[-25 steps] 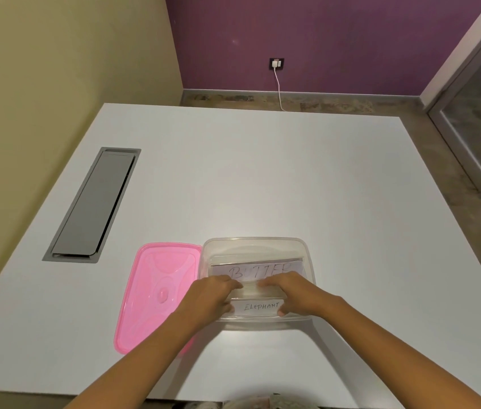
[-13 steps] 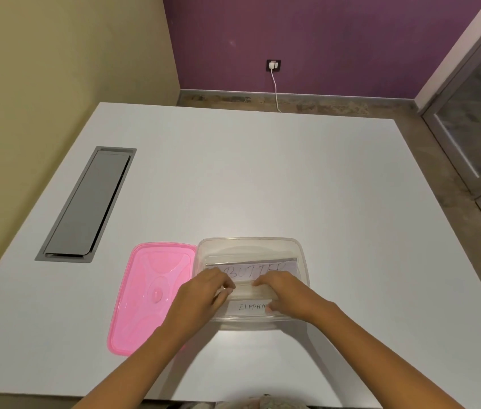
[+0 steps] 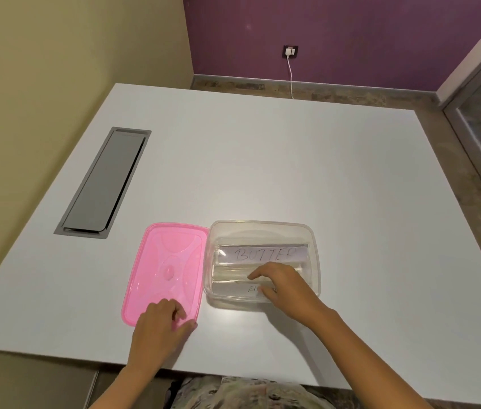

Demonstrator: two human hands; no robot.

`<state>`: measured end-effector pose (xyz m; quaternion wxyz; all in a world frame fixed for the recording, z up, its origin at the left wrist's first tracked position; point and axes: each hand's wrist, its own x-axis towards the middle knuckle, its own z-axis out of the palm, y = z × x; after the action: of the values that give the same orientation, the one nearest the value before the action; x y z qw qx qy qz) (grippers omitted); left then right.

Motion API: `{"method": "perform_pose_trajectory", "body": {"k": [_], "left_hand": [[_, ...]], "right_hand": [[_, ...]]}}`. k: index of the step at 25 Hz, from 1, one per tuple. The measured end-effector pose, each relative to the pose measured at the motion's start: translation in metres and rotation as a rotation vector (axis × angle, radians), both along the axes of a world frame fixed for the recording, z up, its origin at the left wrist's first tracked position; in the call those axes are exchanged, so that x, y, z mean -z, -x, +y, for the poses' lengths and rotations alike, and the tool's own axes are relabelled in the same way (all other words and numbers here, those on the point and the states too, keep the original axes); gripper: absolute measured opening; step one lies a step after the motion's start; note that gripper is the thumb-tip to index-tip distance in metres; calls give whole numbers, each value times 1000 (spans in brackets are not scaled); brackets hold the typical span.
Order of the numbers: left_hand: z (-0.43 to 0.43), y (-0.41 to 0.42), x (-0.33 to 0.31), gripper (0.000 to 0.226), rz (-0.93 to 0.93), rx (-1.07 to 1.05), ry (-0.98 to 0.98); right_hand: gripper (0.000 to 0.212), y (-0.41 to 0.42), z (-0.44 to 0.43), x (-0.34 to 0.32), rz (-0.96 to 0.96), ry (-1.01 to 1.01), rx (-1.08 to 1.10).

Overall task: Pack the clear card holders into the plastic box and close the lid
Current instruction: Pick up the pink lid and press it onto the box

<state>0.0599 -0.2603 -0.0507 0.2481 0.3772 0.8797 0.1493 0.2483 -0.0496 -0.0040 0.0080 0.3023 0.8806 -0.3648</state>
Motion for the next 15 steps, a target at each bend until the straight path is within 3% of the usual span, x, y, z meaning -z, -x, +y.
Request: {"method": "perform_pose_trajectory", "body": {"k": [3, 10, 15], "left_hand": [[-6, -7, 7, 29, 182, 158, 64], [0, -11, -11, 21, 370, 368, 56], [3, 9, -43, 19, 310, 129, -226]], "right_hand": [[26, -1, -2, 3, 9, -20, -2], [26, -1, -5, 3, 19, -43, -7], [27, -9, 0, -3, 120, -36, 112]]}}
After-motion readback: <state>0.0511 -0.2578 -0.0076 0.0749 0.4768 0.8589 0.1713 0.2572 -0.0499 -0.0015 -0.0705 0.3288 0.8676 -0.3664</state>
